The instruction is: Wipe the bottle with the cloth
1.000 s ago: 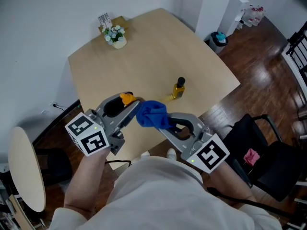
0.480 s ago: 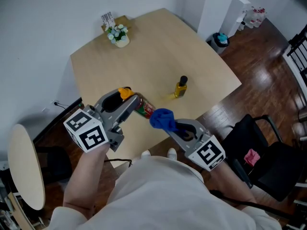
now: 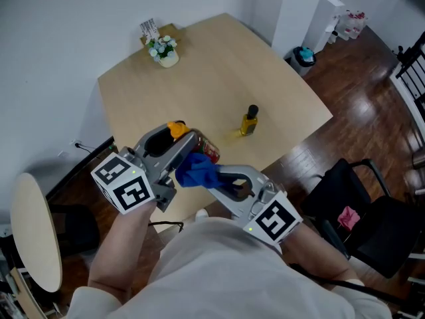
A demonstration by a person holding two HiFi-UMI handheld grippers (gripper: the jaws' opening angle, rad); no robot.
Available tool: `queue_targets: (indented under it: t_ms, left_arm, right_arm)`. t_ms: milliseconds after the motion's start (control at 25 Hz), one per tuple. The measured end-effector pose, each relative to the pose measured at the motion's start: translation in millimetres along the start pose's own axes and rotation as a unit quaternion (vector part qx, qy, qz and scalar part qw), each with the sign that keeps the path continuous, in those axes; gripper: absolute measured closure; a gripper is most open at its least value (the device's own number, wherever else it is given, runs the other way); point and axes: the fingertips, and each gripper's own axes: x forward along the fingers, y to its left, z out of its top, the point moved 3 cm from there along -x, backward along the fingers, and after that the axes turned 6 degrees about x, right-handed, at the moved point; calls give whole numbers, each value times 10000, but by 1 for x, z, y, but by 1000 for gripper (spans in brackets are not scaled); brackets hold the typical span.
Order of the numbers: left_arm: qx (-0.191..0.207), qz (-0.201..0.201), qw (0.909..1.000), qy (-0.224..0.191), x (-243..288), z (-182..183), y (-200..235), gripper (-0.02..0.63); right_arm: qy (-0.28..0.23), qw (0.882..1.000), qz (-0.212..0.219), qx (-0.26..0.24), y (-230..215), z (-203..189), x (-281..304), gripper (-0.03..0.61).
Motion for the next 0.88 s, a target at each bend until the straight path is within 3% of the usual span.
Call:
queue_targets:
  t_ms: [400, 640, 760, 880]
  left_arm:
    - [8, 115, 9996, -250, -25, 3, -12, 453]
    - [248, 57, 9991, -336, -41, 10, -29, 453]
    - [320, -27, 9992, -239, -42, 8, -33, 453]
    - [309, -138, 9994, -97, -39, 5, -33, 453]
  right_arm:
    - [431, 9978, 165, 483, 8, -81, 5, 495]
    - [683, 9958, -231, 565, -16, -112, -20, 495]
    - [452, 9961, -550, 524, -45, -93, -35, 495]
    - [5, 9974, -648, 301, -61, -41, -38, 495]
